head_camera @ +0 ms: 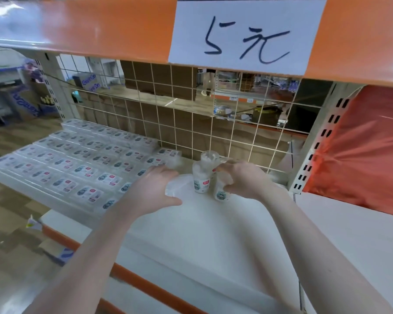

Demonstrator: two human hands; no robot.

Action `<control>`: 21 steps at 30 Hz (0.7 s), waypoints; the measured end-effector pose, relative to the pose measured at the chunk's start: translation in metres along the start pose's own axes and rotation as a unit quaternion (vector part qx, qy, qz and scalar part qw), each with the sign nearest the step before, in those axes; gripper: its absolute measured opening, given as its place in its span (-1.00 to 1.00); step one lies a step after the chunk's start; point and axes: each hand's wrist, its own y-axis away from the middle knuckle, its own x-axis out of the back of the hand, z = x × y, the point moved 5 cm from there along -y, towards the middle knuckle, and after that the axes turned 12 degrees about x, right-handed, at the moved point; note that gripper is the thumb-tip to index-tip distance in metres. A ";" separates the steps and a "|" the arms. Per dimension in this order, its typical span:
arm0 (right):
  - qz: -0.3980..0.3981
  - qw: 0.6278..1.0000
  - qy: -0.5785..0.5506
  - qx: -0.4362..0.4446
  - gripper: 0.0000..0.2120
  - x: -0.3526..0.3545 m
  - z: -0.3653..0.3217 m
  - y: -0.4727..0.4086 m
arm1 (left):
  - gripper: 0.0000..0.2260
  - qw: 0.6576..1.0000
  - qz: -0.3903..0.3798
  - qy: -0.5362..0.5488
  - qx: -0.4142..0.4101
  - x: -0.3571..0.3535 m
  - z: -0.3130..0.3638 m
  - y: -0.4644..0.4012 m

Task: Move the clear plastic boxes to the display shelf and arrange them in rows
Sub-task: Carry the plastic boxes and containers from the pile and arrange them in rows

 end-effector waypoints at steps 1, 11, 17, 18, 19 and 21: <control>0.002 1.000 0.000 -0.004 -0.44 -0.001 0.000 -0.001 | -0.38 1.000 0.000 -0.002 -0.006 0.000 -0.001 -0.002; 0.011 0.999 0.024 -0.021 -0.46 -0.006 0.002 -0.006 | -0.39 1.000 -0.012 -0.013 -0.024 -0.004 -0.013 -0.010; 0.016 0.998 0.053 -0.019 -0.62 -0.006 0.000 -0.006 | -0.41 1.000 -0.008 -0.010 -0.026 -0.002 -0.018 -0.011; 0.018 0.998 0.057 -0.018 -0.63 -0.006 -0.001 -0.006 | -0.41 1.000 -0.008 -0.009 -0.026 -0.001 -0.018 -0.011; 0.021 0.998 0.059 -0.017 -0.64 -0.006 -0.002 -0.006 | -0.41 1.000 -0.009 -0.008 -0.025 -0.001 -0.018 -0.011; 0.028 0.998 0.055 -0.011 -0.67 -0.006 -0.002 -0.005 | -0.41 1.000 -0.009 -0.011 -0.023 -0.001 -0.019 -0.010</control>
